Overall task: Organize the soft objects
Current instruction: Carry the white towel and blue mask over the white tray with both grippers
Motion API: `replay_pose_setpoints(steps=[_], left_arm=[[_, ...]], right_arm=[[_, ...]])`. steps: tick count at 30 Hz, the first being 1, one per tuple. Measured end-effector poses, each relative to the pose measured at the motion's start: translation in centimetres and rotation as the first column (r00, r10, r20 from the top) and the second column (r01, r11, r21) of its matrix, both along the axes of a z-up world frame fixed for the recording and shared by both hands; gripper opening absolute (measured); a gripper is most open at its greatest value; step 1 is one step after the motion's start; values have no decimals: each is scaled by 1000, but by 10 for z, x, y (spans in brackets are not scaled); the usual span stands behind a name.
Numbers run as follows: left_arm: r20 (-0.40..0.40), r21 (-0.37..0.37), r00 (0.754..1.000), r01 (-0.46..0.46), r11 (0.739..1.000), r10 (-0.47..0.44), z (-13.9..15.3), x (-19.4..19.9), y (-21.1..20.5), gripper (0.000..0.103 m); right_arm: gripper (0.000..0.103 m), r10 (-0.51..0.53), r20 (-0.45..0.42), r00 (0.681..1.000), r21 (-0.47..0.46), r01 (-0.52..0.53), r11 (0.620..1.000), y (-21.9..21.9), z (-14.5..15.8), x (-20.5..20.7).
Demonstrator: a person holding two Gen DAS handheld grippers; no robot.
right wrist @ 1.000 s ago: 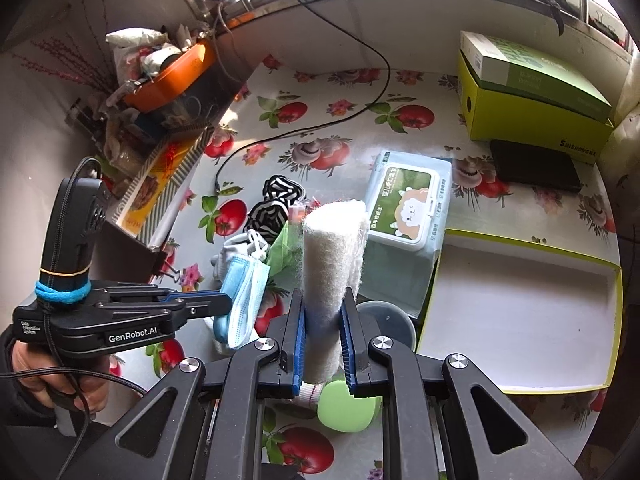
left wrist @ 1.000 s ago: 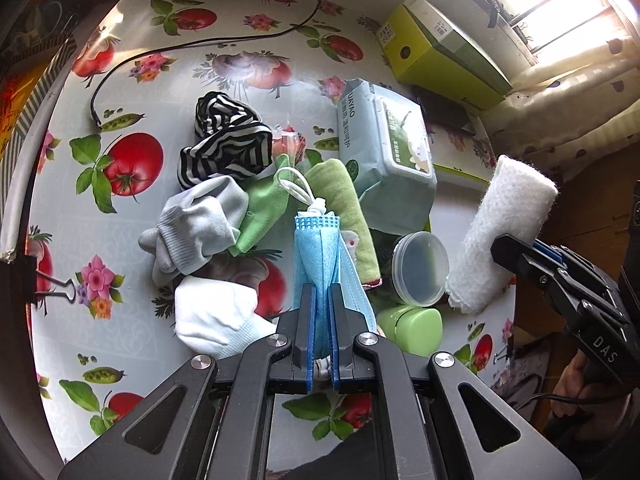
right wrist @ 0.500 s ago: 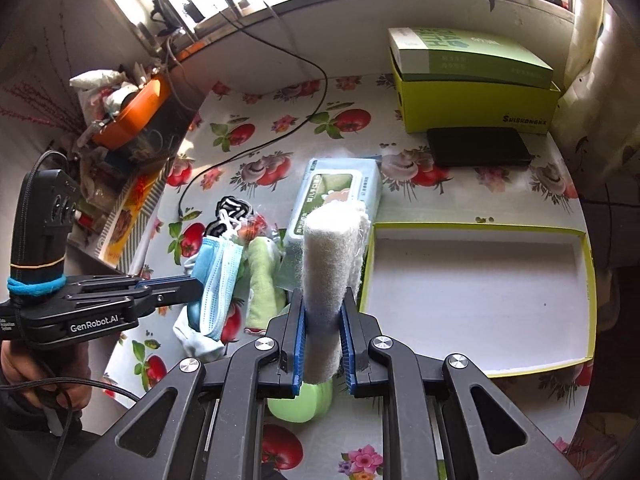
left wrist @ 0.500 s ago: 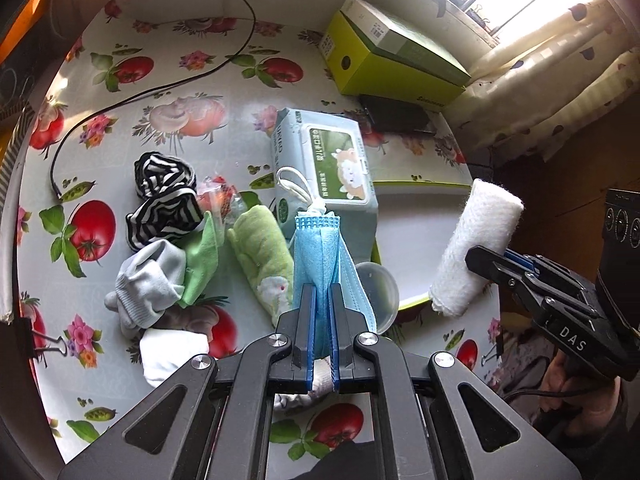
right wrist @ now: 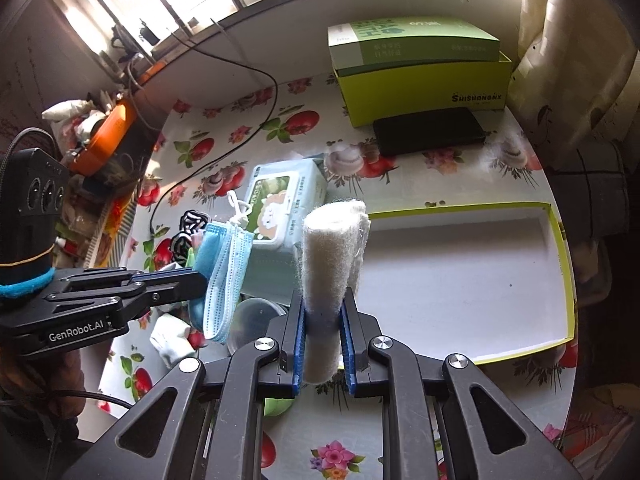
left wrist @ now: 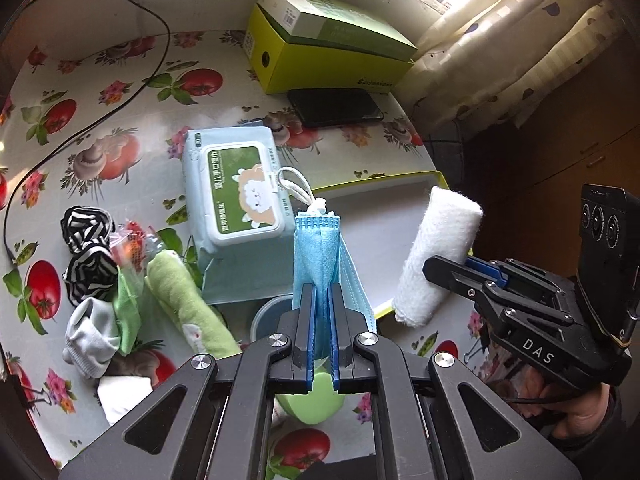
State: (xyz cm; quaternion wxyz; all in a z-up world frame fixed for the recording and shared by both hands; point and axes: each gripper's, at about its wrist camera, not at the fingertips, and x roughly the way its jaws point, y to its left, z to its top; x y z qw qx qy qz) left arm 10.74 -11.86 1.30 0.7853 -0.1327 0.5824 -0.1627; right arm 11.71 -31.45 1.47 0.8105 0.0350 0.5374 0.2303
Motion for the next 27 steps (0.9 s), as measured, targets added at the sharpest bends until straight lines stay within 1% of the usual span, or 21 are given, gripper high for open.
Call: replay_pose_setpoints(steps=[10, 14, 20, 27], left_arm=[[-33, -41, 997, 67, 997, -69, -18, 28, -37, 6], [-43, -38, 995, 88, 995, -90, -26, 37, -50, 6], [-93, -16, 994, 54, 998, -55, -47, 49, -56, 6], [-115, 43, 993, 15, 999, -10, -63, 59, -54, 6]], right_arm=[[15, -74, -52, 996, -26, 73, 997, -29, -23, 15], [15, -85, -72, 994, -35, 83, 996, -36, -33, 21], [15, -77, -113, 991, -45, 72, 996, -36, -48, 31], [15, -45, -155, 987, -44, 38, 998, -28, -63, 41]])
